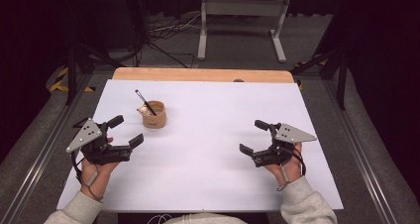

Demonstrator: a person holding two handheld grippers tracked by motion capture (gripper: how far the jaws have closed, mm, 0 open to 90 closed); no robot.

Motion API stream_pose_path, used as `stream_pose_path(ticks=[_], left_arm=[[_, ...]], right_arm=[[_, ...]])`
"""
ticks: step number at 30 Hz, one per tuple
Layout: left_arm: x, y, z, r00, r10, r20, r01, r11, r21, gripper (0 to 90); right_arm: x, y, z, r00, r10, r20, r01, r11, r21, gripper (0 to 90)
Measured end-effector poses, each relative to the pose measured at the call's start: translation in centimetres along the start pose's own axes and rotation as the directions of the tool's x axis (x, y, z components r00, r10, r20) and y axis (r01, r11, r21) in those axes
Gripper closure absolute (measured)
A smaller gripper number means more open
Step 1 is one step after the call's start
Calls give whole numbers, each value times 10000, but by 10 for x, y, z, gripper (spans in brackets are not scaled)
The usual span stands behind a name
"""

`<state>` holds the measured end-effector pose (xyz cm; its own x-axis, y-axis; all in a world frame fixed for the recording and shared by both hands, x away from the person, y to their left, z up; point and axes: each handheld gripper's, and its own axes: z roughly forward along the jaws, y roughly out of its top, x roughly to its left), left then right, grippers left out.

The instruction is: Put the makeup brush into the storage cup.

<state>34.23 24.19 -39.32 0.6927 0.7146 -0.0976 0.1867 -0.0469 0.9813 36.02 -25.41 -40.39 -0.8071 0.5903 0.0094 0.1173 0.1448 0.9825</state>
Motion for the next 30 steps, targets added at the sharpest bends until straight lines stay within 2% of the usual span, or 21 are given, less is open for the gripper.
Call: stream_pose_path(ticks=[5,11,15,30], left_arm=[[1,-11,-1,9997,-180,139,178,9998,106,42],[1,-22,-2,9998,-62,195,60,9999,107,40],[2,-28,-2,9994,-183,309,180,9998,107,37],[1,-49,3,9966,-349,741,308,9979,567,33]], right_arm=[[-1,-3,-2,10000,-66,-37,66,9999,87,0],[-2,-7,-3,9997,-241,-99,241,9997,67,0],[-4,-10,-2,9996,-228,-141,229,9997,85,0],[-6,-21,-4,9996,-235,-159,239,9994,260,0]])
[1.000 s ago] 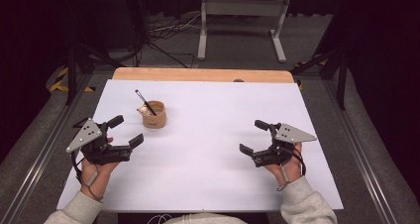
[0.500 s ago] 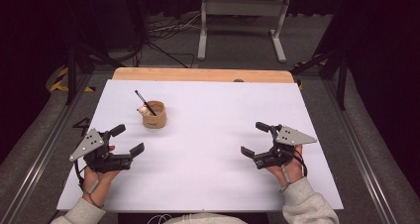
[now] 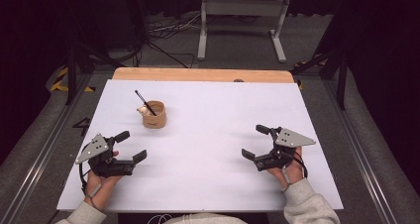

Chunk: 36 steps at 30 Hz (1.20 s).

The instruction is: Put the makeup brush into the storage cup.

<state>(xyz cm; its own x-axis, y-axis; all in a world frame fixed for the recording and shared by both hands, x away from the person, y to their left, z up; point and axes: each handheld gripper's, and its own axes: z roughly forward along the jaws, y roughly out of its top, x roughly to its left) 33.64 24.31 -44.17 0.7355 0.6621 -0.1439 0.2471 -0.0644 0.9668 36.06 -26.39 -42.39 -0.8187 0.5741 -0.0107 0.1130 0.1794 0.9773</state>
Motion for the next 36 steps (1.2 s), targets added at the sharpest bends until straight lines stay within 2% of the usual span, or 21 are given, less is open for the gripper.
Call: stream_pose_path(ticks=[4,12,16,19,24,29,36], left_arm=[[-1,-4,2,9999,110,97,-111,9999,79,32],[-2,-12,5,9998,-5,211,2,9999,127,31],[-4,-14,8,9997,-52,258,42,9992,392,31],[-4,-15,9,9990,-181,406,166,9991,379,29],[-3,-16,7,9983,-401,422,390,9989,253,28],[0,-20,10,9971,-575,490,556,9977,399,27],[-2,-19,10,9977,-485,473,466,9981,407,27]], right_arm=[[1,-2,-1,10000,-23,-27,23,10000,-24,0],[6,-11,-2,10000,-51,-62,51,10000,85,0],[8,-13,0,9999,-33,-141,35,9999,168,0],[9,-15,2,9998,-101,-145,105,9995,290,0],[8,-18,2,9999,-24,-113,28,9995,310,0],[8,-20,4,9998,19,-184,-13,9993,364,0],[9,-20,6,9997,12,-234,-3,9991,417,0]])
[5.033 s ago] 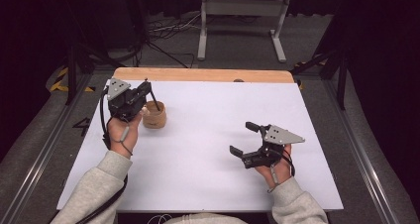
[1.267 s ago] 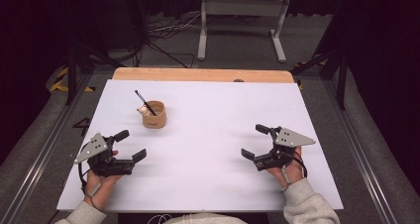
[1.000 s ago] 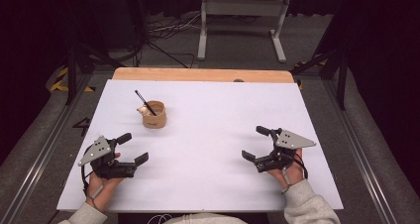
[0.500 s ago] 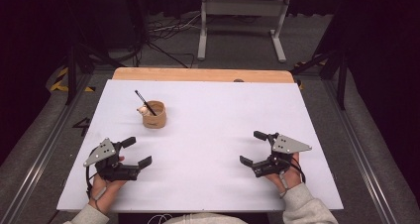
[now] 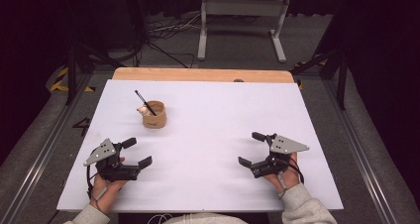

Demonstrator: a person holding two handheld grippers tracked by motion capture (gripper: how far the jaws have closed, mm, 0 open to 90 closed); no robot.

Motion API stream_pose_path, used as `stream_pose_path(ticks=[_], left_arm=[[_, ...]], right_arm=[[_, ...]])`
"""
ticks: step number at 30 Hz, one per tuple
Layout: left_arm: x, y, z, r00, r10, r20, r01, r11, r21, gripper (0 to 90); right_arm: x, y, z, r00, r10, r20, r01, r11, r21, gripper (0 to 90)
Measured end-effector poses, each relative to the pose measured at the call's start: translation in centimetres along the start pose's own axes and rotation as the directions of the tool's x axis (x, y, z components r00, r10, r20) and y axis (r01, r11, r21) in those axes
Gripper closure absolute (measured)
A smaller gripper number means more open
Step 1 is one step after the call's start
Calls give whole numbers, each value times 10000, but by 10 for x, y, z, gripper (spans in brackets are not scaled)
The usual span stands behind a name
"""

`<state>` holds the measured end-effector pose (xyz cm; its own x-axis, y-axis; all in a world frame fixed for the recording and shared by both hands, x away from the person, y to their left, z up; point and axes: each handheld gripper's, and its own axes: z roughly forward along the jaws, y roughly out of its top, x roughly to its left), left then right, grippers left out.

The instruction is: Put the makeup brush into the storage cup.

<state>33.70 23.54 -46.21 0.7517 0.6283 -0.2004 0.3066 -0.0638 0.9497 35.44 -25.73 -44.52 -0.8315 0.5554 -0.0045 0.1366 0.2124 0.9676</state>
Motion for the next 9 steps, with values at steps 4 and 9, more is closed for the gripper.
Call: stream_pose_path(ticks=[4,9], left_arm=[[0,0,0,10000,-28,-3,28,10000,8,27],[0,0,-1,10000,11,-27,-11,10000,-16,27]], right_arm=[[0,1,-1,10000,6,31,-5,10000,-13,0],[-1,1,-1,9998,205,17,-205,9997,-97,0]])
